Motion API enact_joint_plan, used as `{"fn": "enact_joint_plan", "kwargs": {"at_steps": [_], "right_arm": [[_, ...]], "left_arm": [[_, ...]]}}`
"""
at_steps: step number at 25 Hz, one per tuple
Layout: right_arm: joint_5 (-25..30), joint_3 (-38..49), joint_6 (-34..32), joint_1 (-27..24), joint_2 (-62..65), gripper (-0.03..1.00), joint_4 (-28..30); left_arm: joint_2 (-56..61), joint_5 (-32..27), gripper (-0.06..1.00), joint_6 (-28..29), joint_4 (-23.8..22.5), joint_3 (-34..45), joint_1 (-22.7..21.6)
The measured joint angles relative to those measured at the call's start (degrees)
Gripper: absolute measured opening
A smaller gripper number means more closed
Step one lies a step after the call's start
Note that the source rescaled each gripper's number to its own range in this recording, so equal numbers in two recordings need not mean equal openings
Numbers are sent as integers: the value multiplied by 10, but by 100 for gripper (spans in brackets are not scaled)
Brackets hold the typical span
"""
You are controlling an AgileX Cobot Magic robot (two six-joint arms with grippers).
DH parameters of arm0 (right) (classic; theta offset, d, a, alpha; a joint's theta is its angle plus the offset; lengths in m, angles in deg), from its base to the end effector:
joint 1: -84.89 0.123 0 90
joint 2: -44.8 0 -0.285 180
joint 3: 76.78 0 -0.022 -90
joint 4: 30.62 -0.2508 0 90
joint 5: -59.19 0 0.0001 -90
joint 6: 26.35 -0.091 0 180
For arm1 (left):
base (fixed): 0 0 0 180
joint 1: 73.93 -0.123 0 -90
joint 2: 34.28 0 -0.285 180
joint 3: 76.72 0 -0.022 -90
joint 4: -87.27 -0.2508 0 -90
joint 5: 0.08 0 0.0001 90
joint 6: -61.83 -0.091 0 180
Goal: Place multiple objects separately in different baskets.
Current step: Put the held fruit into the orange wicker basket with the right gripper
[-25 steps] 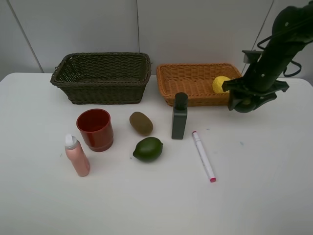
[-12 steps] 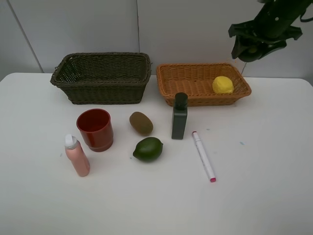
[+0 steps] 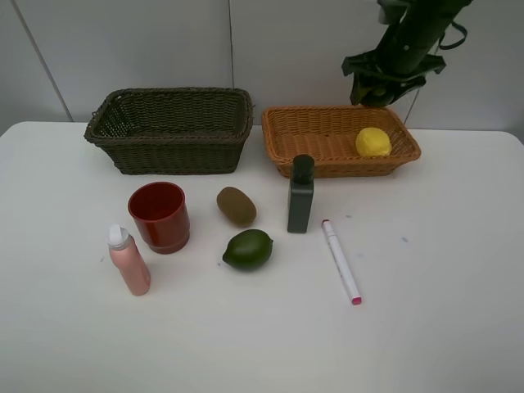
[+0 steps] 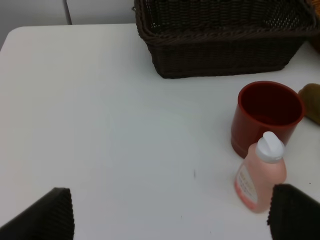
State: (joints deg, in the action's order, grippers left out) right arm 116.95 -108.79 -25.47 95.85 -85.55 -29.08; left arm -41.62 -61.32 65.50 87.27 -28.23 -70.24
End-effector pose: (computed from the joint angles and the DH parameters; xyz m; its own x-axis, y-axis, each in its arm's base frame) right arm 0.4644 0.0878 0.2424 -0.8917 -0.2029 -0.4045 -0.2076 0.9777 -0.0328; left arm -0.0065 0.0004 0.2770 -0.4573 -0.0346 -0.8886 0.0352 0.9978 -0.0570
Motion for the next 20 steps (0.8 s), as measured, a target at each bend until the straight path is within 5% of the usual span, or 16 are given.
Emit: {"fn": "enact_joint_plan", "kwargs": {"at_steps": [7, 20], "right_arm": [[18, -86, 1, 31, -91, 62, -15], [23, -92, 1, 44, -157, 62, -22]], "left_arm": [[0, 0, 100, 0, 0, 0, 0], [0, 0, 100, 0, 0, 0, 0]]}}
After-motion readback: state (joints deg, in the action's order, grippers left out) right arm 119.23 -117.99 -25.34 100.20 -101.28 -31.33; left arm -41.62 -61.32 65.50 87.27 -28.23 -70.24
